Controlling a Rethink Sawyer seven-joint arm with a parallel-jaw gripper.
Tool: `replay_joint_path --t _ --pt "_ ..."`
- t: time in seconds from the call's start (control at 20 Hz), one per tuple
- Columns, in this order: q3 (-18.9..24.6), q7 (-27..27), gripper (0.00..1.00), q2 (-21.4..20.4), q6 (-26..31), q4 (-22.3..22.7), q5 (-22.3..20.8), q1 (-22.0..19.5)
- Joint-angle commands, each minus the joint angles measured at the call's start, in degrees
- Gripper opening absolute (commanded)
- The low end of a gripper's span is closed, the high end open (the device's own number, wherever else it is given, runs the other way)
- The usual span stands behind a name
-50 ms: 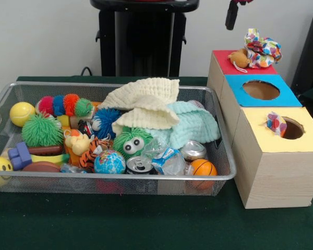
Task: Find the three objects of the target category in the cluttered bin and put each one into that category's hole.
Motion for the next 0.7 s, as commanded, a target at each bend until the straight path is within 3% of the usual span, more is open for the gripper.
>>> replay_joint_path --t 0.05,0.4,0.45,0.7 --pt "3.4 -1.0 0.00 4.5 -0.2 -2.0 -4.6 2.3" --pt "2.3 1.5 0.00 6.2 -0.6 -3.3 -4.7 4.1" --pt "2.2 1.7 1.00 6.3 -0.5 -3.4 -4.7 4.2" --pt "2.4 1.4 1.00 6.7 0.0 -3.2 -3.6 4.0"
